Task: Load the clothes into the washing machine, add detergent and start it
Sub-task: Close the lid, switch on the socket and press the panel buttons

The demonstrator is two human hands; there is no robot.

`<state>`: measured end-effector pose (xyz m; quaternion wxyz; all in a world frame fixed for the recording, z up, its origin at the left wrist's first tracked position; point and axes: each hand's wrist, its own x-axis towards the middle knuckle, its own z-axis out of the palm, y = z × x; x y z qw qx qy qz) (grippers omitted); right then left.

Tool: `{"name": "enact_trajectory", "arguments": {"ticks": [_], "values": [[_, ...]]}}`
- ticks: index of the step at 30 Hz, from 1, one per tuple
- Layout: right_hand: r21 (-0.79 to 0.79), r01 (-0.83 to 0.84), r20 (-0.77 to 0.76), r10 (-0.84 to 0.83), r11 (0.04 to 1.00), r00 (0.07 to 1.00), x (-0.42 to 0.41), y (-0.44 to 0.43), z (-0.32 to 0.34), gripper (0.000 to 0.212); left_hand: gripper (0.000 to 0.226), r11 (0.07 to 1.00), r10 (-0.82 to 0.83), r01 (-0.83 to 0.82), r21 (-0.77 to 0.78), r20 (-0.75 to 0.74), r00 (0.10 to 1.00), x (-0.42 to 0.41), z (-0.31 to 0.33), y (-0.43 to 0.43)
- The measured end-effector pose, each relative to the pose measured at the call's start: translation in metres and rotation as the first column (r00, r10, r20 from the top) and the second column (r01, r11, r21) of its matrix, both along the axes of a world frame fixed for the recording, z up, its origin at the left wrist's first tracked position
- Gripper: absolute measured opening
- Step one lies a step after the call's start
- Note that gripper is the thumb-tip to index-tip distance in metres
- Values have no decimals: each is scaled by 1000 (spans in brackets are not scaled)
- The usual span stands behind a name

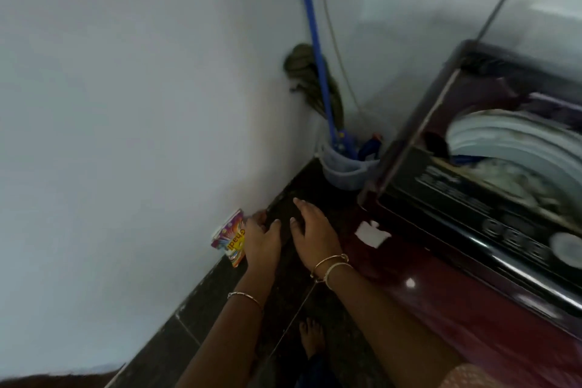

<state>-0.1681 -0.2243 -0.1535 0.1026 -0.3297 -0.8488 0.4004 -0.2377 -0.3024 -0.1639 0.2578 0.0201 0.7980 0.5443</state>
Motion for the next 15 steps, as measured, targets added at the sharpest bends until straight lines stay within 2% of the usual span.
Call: {"name": "enact_trajectory", "arguments": {"ticks": [5,11,15], "values": [[90,105,-127,-93,990,988,63,-5,89,44,40,988,-142,147,35,-122,982,49,90,-3],[149,298,-256,-254,943,933,130,22,160,30,28,955,-263,288,64,-261,929,100,170,23],[185,417,-302,-353,890,886,174,61,194,31,25,912,-345,389,130,-270,899,136,205,62]]}}
